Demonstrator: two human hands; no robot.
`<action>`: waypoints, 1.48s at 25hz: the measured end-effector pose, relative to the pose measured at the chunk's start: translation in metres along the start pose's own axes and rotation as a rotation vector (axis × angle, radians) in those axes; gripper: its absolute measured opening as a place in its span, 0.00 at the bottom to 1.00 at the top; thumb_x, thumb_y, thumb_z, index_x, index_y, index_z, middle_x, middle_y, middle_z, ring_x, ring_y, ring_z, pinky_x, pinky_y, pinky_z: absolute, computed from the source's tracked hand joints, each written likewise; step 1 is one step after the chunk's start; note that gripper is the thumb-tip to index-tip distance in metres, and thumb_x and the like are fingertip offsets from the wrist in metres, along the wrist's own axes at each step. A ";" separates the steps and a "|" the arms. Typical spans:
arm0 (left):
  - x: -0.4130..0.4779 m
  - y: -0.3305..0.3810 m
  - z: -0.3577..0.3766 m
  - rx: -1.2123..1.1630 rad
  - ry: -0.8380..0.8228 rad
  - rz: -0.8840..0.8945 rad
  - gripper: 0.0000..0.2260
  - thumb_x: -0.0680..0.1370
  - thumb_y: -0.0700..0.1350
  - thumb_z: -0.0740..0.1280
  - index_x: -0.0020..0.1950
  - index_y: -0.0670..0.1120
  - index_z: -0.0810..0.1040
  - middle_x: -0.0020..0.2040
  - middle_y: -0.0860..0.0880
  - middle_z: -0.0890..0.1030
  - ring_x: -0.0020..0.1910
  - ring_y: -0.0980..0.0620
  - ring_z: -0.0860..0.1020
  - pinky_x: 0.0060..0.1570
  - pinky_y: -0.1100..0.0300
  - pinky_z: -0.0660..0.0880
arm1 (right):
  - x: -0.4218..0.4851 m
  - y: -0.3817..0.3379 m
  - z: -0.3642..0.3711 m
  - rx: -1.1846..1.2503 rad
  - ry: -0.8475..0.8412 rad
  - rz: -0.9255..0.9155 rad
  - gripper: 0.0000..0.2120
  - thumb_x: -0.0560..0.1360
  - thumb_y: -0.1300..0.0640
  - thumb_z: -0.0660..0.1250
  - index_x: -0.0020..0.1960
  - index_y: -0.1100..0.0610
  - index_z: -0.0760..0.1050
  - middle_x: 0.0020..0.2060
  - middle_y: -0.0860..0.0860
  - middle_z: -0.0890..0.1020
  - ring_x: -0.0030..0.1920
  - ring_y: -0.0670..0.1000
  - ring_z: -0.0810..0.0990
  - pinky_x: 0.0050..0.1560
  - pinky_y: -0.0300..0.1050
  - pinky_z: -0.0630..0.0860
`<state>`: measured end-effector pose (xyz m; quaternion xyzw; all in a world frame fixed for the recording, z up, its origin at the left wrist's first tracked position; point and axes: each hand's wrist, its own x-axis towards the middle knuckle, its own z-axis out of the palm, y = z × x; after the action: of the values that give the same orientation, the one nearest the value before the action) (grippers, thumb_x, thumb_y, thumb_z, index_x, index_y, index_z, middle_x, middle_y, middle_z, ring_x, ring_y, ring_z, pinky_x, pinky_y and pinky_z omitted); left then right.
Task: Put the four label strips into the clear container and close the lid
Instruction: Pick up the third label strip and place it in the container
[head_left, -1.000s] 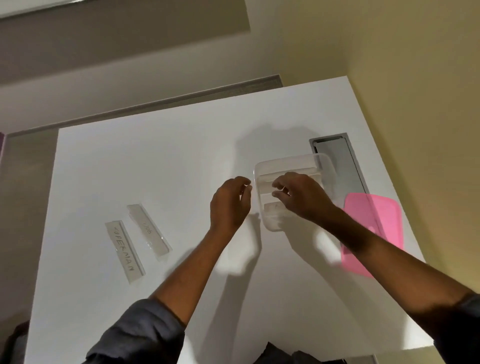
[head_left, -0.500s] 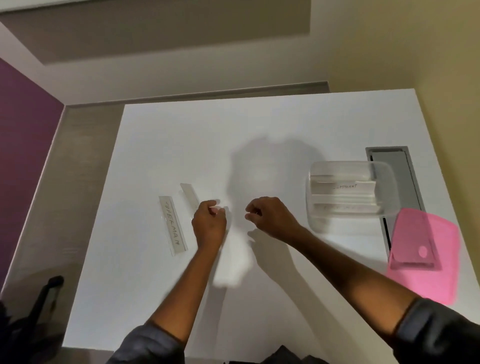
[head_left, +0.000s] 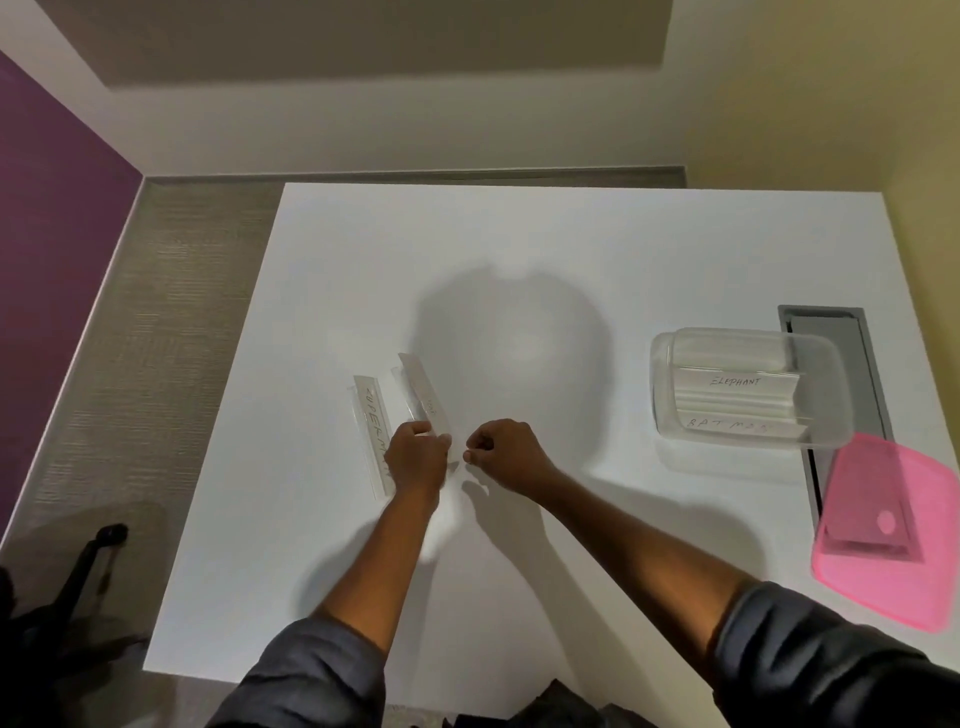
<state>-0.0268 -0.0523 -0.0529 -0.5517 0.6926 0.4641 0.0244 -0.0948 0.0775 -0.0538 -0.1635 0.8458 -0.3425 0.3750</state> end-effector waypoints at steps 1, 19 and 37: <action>0.003 -0.006 0.000 0.010 -0.021 0.009 0.04 0.72 0.41 0.74 0.42 0.42 0.82 0.41 0.43 0.84 0.44 0.39 0.83 0.52 0.45 0.83 | 0.001 -0.001 0.003 -0.004 0.001 -0.001 0.06 0.75 0.56 0.75 0.48 0.57 0.87 0.44 0.50 0.88 0.45 0.48 0.85 0.47 0.42 0.80; -0.018 -0.007 -0.029 -0.467 -0.200 -0.110 0.11 0.81 0.32 0.72 0.62 0.40 0.83 0.49 0.52 0.85 0.47 0.49 0.86 0.47 0.57 0.86 | 0.006 -0.008 0.014 0.277 0.029 0.129 0.18 0.73 0.51 0.78 0.58 0.59 0.81 0.48 0.52 0.85 0.47 0.53 0.84 0.46 0.44 0.82; -0.042 0.006 -0.022 -0.525 -0.410 -0.112 0.10 0.81 0.39 0.75 0.62 0.39 0.83 0.59 0.39 0.87 0.55 0.42 0.88 0.54 0.53 0.87 | -0.040 0.025 -0.070 0.553 -0.200 0.179 0.14 0.73 0.57 0.81 0.57 0.57 0.87 0.55 0.58 0.89 0.56 0.58 0.88 0.64 0.57 0.82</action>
<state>-0.0048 -0.0362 -0.0142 -0.4716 0.4984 0.7260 0.0459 -0.1210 0.1485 -0.0174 -0.0132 0.6906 -0.5074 0.5153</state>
